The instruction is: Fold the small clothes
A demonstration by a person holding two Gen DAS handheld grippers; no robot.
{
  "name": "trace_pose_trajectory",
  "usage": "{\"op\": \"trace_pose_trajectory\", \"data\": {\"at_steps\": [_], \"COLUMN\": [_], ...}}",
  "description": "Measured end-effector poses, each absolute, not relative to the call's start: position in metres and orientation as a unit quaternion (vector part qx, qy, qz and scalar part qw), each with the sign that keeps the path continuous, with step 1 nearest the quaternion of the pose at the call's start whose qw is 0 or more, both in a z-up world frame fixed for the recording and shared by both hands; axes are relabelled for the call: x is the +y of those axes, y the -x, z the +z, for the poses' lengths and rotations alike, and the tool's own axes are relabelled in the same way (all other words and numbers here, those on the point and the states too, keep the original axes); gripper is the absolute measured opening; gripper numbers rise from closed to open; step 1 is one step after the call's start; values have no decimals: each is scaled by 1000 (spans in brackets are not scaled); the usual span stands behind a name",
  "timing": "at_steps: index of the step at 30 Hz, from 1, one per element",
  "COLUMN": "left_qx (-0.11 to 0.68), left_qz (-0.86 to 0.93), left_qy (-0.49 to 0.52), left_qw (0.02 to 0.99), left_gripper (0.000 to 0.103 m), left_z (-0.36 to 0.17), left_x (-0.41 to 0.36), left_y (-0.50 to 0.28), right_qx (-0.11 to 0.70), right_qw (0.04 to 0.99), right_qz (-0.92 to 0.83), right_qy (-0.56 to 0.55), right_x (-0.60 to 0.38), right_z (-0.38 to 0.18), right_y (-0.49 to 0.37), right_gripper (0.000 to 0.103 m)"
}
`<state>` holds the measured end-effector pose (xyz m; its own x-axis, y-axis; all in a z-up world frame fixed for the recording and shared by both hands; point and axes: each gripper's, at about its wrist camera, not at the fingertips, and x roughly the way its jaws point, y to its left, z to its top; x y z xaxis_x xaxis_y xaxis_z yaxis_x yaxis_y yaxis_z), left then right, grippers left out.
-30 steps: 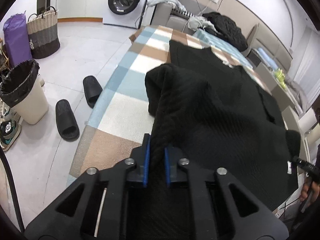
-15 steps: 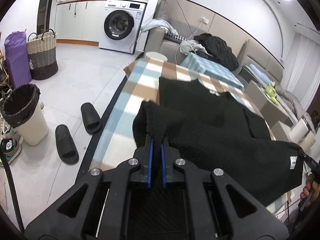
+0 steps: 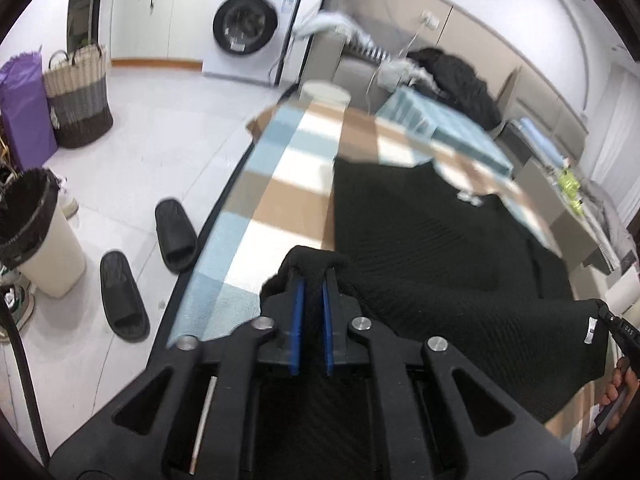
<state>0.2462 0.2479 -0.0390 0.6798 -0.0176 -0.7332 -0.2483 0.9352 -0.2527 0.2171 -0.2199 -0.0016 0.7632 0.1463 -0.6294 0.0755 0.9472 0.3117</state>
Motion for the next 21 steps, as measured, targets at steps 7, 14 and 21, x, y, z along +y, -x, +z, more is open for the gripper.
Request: {"op": "trace_pose_trajectory", "data": {"at_steps": [7,14,21], "left_qx": [419,428,429], "left_qz": [75,40,19], "left_qy": [175,188,149], "left_qw": [888,883,891], "left_gripper": [59,43,21], "left_z": [-69,-85,-79], "left_x": [251,240,219], "left_y": [-245,-249,-238], "right_qx": [395,416,421], "right_qw": [896,895,895], "right_qz": [6,31,17], "right_qy": [-201,-158,-145], "right_x": [-240,-223,-218], "right_z": [-31,-45,-49], "right_y": [-212,-209,-224], "right_gripper": [44,43,32]}}
